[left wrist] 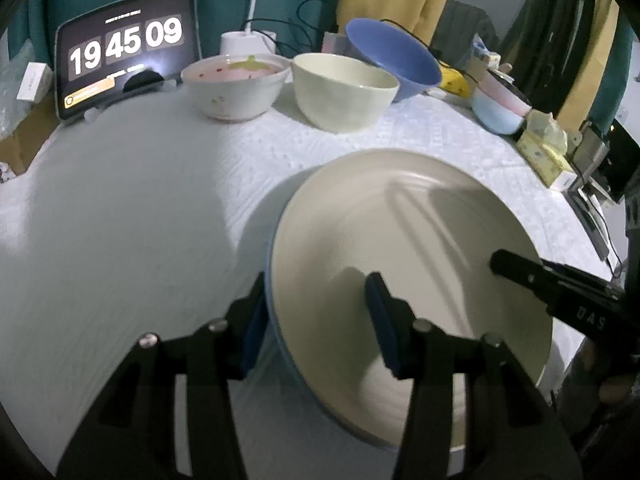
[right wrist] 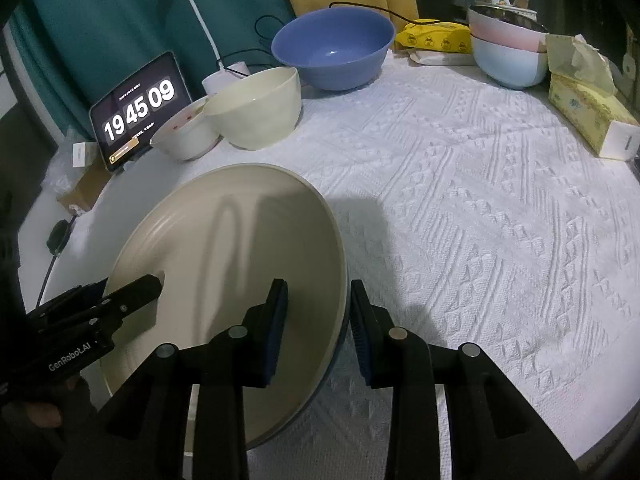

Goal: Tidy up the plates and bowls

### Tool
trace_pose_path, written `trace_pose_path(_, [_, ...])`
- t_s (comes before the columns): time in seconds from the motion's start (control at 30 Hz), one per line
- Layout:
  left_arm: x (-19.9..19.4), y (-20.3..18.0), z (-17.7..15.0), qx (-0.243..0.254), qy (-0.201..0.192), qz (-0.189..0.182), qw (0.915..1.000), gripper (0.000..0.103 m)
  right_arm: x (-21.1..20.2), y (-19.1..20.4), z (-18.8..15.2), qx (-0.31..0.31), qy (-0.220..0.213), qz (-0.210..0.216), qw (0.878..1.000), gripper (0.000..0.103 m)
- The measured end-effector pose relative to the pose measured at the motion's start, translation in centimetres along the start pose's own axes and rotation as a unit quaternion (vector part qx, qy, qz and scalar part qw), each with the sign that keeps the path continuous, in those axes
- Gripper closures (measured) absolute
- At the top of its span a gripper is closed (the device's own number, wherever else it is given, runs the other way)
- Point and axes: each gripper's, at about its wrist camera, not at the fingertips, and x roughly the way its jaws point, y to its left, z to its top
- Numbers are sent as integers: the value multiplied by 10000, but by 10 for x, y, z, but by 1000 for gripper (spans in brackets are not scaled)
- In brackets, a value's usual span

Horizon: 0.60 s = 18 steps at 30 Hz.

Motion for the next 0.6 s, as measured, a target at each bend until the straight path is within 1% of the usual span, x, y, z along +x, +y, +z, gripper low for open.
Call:
trace_pose_path(0.13, [-1, 3, 0, -34, -21, -45, 10000, 59, 0, 4, 1, -21, -9, -75, 10000, 70])
trace_pose_path(0.3, [-6, 2, -2, -18, -77, -29, 10000, 59, -4, 12, 3, -162, -85, -204, 9996, 70])
trace_pose_path(0.6, [-20, 12, 5, -69, -364, 65, 9993, 59, -6, 29, 16, -323, -206, -194, 9991, 70])
